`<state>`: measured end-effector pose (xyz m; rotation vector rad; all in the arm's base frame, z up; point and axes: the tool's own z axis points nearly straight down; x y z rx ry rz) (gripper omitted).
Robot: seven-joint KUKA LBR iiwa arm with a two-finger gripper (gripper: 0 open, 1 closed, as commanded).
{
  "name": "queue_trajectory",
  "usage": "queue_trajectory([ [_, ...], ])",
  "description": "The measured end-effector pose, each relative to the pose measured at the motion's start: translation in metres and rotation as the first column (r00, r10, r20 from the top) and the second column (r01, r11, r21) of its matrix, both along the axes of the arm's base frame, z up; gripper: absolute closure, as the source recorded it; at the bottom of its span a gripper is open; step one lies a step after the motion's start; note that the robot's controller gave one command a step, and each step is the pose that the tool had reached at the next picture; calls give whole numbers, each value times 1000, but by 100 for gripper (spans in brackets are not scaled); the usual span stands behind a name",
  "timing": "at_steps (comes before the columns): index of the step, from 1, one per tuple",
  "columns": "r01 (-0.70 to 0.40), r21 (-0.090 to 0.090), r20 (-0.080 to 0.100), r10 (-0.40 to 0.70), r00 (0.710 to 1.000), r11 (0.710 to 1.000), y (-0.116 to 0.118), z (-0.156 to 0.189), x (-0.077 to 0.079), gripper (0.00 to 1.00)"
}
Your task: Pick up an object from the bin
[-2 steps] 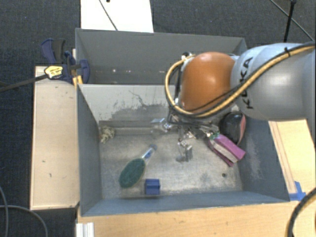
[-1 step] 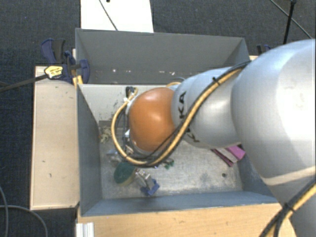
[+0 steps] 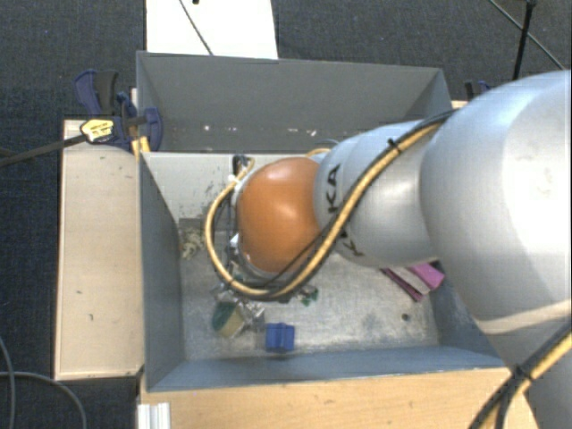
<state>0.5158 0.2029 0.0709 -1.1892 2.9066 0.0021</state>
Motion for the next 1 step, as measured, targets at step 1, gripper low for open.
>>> queue_trajectory([
  [1, -31, 2, 8, 31, 999, 1000, 0, 132, -5, 100],
])
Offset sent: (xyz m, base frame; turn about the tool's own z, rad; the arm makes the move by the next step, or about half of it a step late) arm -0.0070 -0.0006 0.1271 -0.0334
